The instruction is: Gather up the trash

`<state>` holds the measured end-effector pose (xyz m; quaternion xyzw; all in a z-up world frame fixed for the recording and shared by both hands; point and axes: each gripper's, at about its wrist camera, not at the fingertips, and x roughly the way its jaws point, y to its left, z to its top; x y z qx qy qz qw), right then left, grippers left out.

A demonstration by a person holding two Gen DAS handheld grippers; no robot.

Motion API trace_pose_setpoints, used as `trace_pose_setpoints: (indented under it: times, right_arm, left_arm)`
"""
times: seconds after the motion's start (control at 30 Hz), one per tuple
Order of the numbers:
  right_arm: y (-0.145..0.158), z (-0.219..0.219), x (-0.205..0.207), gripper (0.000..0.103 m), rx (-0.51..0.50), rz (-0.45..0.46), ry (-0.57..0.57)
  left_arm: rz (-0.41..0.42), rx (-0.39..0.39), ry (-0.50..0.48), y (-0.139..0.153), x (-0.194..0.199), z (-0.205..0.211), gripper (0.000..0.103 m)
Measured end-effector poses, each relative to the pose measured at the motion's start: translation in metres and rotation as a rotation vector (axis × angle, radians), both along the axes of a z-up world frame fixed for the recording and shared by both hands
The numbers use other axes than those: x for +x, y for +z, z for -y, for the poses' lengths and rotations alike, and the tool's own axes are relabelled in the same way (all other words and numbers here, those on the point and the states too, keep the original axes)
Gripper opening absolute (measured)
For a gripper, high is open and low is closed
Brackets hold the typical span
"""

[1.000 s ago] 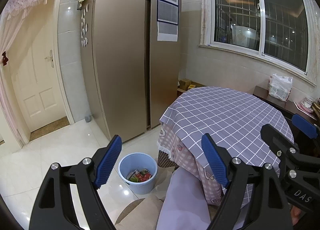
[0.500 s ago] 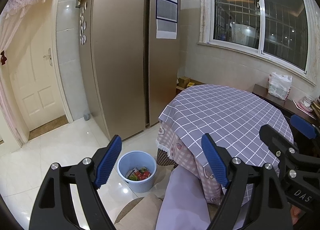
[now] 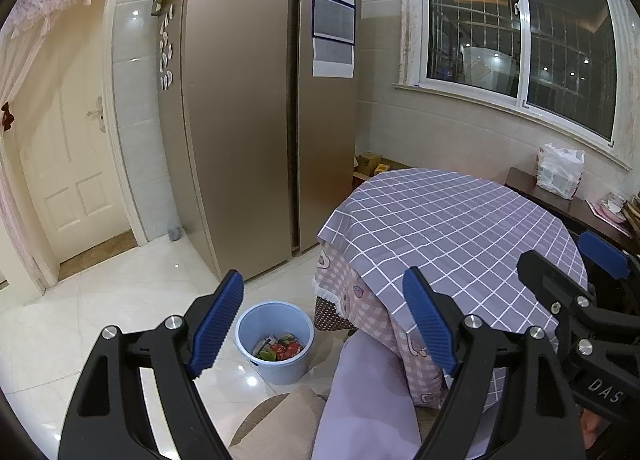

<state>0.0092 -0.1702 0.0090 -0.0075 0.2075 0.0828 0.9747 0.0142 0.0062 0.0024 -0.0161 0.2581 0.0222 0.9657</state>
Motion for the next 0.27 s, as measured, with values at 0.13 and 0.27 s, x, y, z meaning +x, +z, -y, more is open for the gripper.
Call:
trace_pose_setpoints:
  times: [0.13, 0.27]
  right_arm:
    - [-0.0004, 0.0004, 0.0, 0.093, 0.003, -0.001, 0.003]
    - [-0.0014, 0.0012, 0.0001, 0.093, 0.007, -0.007, 0.003]
  left_arm:
    - [0.005, -0.002, 0.002, 0.0009, -0.0012, -0.0002, 0.08]
    - [-0.002, -0.004, 0.003, -0.0001, 0.0, -0.0009, 0.08]
